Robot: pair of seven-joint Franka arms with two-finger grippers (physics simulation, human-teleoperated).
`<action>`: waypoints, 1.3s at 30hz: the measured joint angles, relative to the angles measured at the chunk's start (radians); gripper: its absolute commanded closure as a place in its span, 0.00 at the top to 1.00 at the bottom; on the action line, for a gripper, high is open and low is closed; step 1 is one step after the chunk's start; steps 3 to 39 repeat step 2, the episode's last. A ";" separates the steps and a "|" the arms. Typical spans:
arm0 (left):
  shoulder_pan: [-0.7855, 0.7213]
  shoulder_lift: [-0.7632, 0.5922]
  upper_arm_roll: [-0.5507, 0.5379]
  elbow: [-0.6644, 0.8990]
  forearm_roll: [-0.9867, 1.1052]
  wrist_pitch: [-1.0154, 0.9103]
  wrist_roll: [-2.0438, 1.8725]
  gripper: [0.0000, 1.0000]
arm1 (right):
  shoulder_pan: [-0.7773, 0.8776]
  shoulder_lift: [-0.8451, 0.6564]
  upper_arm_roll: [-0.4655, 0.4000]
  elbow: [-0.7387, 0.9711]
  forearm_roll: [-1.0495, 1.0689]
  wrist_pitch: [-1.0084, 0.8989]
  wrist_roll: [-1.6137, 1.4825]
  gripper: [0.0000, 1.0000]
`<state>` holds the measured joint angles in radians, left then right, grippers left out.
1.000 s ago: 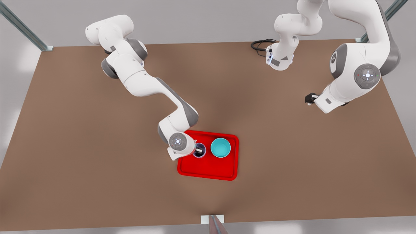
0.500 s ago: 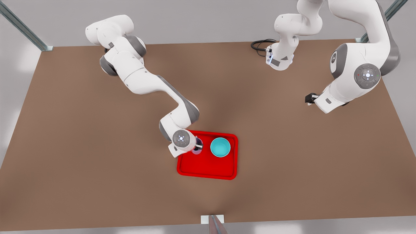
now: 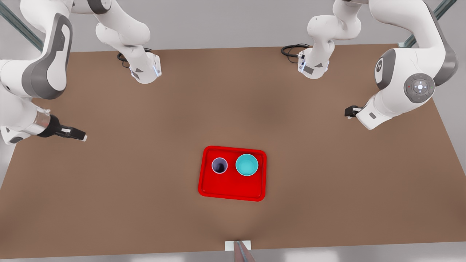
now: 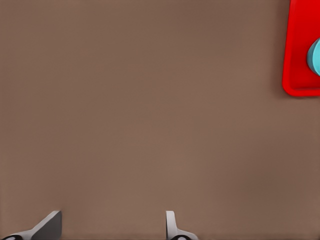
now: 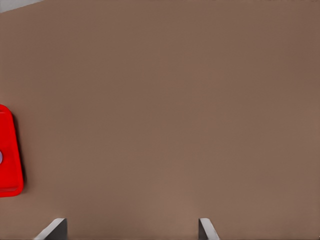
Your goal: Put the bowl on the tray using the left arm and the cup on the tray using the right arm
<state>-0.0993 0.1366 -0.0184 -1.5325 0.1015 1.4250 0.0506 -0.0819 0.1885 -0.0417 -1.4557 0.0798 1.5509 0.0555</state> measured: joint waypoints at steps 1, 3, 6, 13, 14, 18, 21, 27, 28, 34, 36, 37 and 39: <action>0.000 0.001 0.000 0.000 0.000 0.000 0.000 1.00 | -0.011 0.002 0.007 0.003 0.003 -0.003 -0.013 1.00; -0.001 0.002 0.000 0.000 0.000 0.000 0.000 1.00 | -0.006 0.003 0.023 0.003 0.004 -0.008 -0.030 1.00; -0.001 0.002 0.000 0.000 0.000 0.000 0.000 1.00 | -0.006 0.003 0.023 0.003 0.004 -0.008 -0.030 1.00; -0.001 0.002 0.000 0.000 0.000 0.000 0.000 1.00 | -0.006 0.003 0.023 0.003 0.004 -0.008 -0.030 1.00; -0.001 0.002 0.000 0.000 0.000 0.000 0.000 1.00 | -0.006 0.003 0.023 0.003 0.004 -0.008 -0.030 1.00; -0.001 0.002 0.000 0.000 0.000 0.000 0.000 1.00 | -0.006 0.003 0.023 0.003 0.004 -0.008 -0.030 1.00; -0.001 0.002 0.000 0.000 0.000 0.000 0.000 1.00 | -0.006 0.003 0.023 0.003 0.004 -0.008 -0.030 1.00; -0.001 0.002 0.000 0.000 0.000 0.000 0.000 1.00 | -0.006 0.003 0.023 0.003 0.004 -0.008 -0.030 1.00; -0.001 0.002 0.000 0.000 0.000 0.000 0.000 1.00 | -0.006 0.003 0.023 0.003 0.004 -0.008 -0.030 1.00; -0.001 0.002 0.000 0.000 0.000 0.000 0.000 1.00 | -0.006 0.003 0.023 0.003 0.004 -0.008 -0.030 1.00; -0.001 0.002 0.000 0.000 0.000 0.000 0.000 1.00 | -0.006 0.003 0.023 0.003 0.004 -0.008 -0.030 1.00; -0.001 0.002 0.000 0.000 0.000 0.000 0.000 1.00 | -0.006 0.003 0.023 0.003 0.004 -0.008 -0.030 1.00; -0.001 0.002 0.000 0.000 0.000 0.000 0.000 1.00 | -0.006 0.003 0.023 0.003 0.004 -0.008 -0.030 1.00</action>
